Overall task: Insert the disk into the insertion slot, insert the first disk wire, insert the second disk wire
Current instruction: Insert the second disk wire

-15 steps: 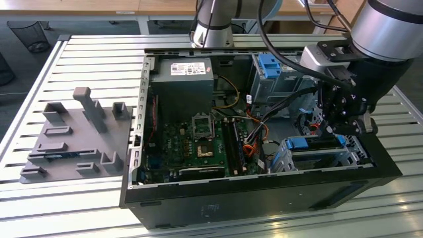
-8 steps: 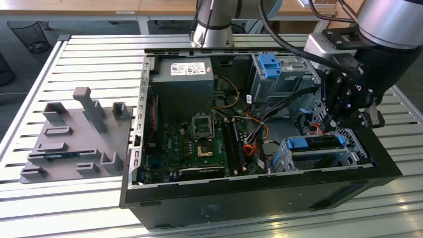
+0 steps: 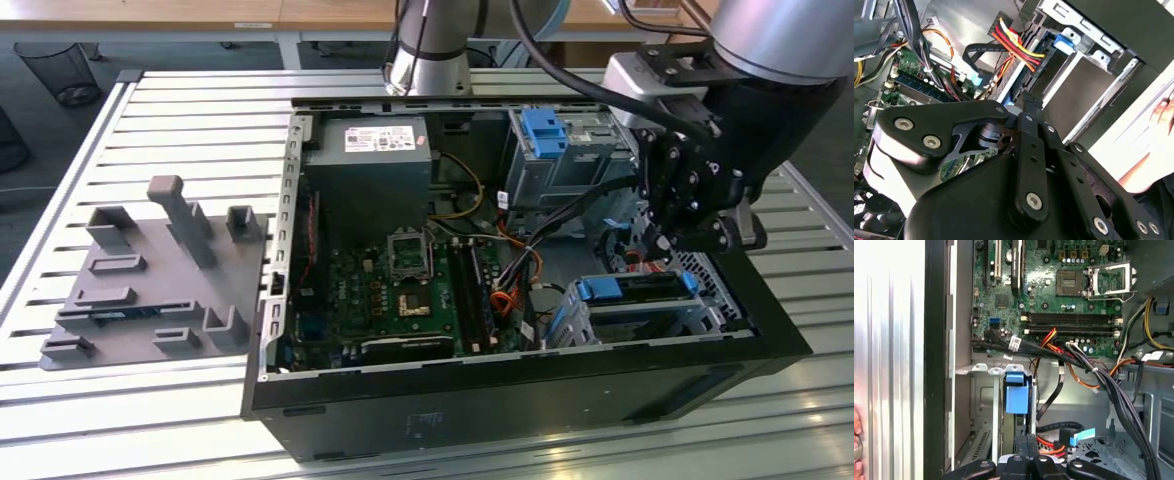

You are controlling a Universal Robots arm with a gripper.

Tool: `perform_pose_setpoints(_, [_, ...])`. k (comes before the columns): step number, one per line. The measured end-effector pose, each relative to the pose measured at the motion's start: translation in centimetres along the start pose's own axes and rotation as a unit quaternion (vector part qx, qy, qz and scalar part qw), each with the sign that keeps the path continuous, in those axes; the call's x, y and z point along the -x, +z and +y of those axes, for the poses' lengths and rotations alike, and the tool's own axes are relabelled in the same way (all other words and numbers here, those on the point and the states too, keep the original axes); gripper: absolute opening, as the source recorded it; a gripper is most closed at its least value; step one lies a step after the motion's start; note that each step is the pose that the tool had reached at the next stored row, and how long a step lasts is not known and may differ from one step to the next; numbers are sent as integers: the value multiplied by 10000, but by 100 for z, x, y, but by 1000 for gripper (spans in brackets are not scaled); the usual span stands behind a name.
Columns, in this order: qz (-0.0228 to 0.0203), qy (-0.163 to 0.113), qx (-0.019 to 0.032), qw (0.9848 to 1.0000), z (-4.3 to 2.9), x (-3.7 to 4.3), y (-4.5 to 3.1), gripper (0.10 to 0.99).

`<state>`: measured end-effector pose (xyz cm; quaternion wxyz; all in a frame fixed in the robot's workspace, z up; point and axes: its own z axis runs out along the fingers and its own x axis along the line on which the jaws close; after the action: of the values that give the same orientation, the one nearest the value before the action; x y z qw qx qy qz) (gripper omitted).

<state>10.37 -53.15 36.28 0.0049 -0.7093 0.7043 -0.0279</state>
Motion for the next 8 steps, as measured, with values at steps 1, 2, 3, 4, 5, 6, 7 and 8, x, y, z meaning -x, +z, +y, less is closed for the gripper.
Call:
perform_pose_setpoints(1, [-1, 0, 0, 10000, 12, 7, -1, 106])
perform_pose_setpoints(2, [-1, 0, 0, 10000, 21, 15, -1, 106])
perform_pose_setpoints(3, [-1, 0, 0, 10000, 28, 27, -2, 106])
perform_pose_setpoints(4, [-1, 0, 0, 10000, 34, 39, -3, 106])
perform_pose_setpoints(5, [-1, 0, 0, 10000, 39, 54, -4, 106])
perform_pose_setpoints(6, [0, 0, 0, 10000, 42, 72, -5, 106])
perform_pose_setpoints(7, [0, 0, 0, 10000, 45, 92, -6, 106])
perform_pose_setpoints(8, [-1, 0, 0, 10000, 50, 112, -6, 106])
